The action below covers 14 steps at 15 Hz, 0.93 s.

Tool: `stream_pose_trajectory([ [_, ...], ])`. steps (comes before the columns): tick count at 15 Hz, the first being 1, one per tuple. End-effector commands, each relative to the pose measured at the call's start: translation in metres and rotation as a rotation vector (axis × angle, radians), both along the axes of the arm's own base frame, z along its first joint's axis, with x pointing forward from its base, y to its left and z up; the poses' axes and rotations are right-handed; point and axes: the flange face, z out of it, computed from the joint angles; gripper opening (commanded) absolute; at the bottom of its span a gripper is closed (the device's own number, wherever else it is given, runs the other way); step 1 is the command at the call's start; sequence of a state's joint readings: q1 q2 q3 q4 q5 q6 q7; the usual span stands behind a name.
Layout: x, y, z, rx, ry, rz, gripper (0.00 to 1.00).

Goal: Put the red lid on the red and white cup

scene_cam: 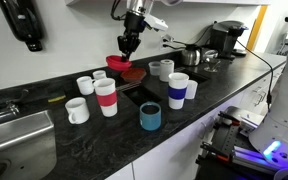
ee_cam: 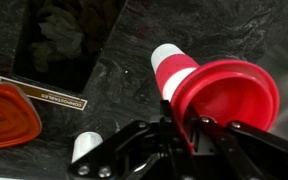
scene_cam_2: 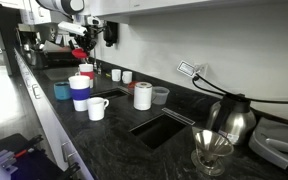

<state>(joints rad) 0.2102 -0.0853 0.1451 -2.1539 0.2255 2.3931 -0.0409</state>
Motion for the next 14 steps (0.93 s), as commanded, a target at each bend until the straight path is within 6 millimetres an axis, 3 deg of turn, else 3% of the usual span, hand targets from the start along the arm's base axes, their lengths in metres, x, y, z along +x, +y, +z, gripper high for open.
stream_pose_trajectory([
  [1, 0.027, 0.025, 0.004, -0.011, -0.016, 0.105, 0.04],
  [6, 0.051, 0.043, -0.009, -0.019, -0.010, 0.207, 0.04],
  [11, 0.060, 0.047, -0.041, -0.042, 0.052, 0.272, 0.04],
  [14, 0.066, 0.045, -0.047, -0.053, 0.061, 0.288, 0.04],
])
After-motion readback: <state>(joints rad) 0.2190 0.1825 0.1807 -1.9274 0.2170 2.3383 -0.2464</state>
